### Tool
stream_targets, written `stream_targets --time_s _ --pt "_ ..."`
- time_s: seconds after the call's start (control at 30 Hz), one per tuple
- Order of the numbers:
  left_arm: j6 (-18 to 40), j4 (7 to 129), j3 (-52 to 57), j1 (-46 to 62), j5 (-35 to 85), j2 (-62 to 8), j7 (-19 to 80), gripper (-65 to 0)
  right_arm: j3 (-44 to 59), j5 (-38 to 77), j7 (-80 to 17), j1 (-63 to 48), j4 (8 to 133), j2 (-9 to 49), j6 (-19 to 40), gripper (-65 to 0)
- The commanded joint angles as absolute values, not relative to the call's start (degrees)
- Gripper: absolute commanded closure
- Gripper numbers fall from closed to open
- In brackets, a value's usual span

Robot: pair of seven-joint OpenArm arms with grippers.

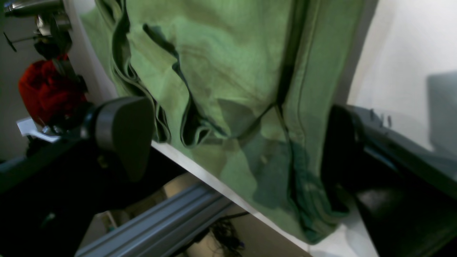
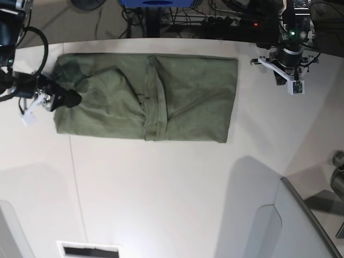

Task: Layout the t-shirt on the table in an organized manner, then fold the t-shirt properly
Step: 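Grasp the shirt end with the right gripper and lift it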

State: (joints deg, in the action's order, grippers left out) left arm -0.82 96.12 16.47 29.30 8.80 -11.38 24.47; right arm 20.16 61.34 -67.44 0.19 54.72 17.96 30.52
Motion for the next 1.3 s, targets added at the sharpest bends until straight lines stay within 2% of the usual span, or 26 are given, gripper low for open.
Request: stream_targets --time_s 0.0,0.33,0.5,0.6,0.9,0.93,1.0,1.2,1.27 --pt "-1.01 97.27 16.75 29.41 8.57 -11.82 23.34 0.0 19.47 59.30 -68.70 0.13 54.81 18.15 30.02 -65.0" --pt "-1.01 97.01 16.75 29.32 8.57 -11.65 23.25 0.0 19.12 59.21 -68.79 1.01 54.81 14.90 30.02 -65.0" --pt "-1.01 96.92 16.75 29.32 8.57 -11.65 23.25 0.0 19.12 59.30 -70.20 1.63 54.90 14.64 30.20 -65.0" --pt "-1.01 96.92 16.75 29.32 8.57 -11.65 23.25 0.0 19.12 59.12 -70.81 1.63 57.98 13.85 32.84 -65.0" --pt "-1.01 96.92 16.75 29.14 8.57 -11.65 23.25 0.0 19.12 58.95 -70.37 1.63 58.42 13.85 32.84 -65.0" --pt "-1.01 96.92 16.75 29.14 8.57 -11.65 23.25 0.0 19.12 58.95 -70.37 1.63 58.42 13.76 32.92 -62.6" --pt "-1.01 96.92 16.75 29.14 8.57 -11.65 23.25 0.0 19.12 58.95 -70.29 1.71 58.42 13.58 32.92 -52.7" --pt "-1.01 96.92 16.75 29.49 8.57 -11.65 23.25 0.0 19.21 58.95 -67.21 2.24 58.33 13.49 33.01 -16.8" --pt "-1.01 96.92 16.75 29.58 8.57 -11.65 23.25 0.0 19.21 58.95 -66.95 2.24 58.33 13.49 33.01 -8.1"
